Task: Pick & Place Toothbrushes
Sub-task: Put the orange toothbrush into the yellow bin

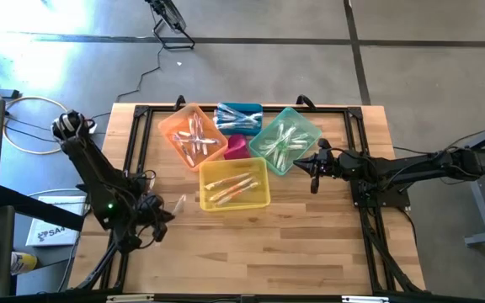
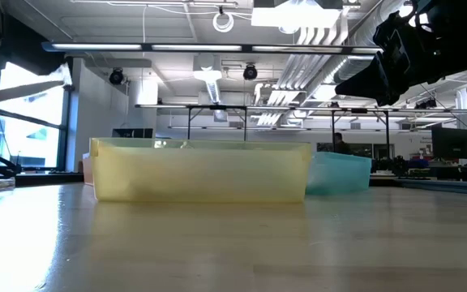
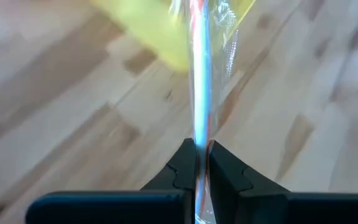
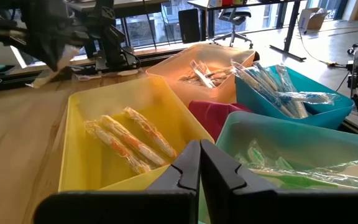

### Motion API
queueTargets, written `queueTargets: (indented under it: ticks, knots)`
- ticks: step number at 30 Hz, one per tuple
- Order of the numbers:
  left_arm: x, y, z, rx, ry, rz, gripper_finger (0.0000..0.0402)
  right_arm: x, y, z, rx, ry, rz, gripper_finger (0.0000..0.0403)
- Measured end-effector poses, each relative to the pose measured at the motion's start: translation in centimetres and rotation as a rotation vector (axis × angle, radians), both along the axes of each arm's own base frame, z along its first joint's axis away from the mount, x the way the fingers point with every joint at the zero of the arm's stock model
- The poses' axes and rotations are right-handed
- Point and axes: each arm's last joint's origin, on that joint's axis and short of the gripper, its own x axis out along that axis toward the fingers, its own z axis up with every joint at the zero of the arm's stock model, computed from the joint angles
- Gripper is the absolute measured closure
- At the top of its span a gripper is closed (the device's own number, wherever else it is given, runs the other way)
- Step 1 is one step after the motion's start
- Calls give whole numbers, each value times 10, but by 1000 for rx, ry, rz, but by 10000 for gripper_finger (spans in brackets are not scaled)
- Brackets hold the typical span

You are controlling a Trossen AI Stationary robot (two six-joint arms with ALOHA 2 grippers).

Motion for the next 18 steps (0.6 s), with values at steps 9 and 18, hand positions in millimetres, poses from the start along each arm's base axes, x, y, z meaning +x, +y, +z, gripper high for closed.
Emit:
queueTargets:
  ticks: [9,18]
  knots:
    - [0,9,13,-8,-112,38,388,0,0,0,0,0,0,399]
    - [39,24,24,159,-157,-30,388,0,0,0,-4,1,0,399]
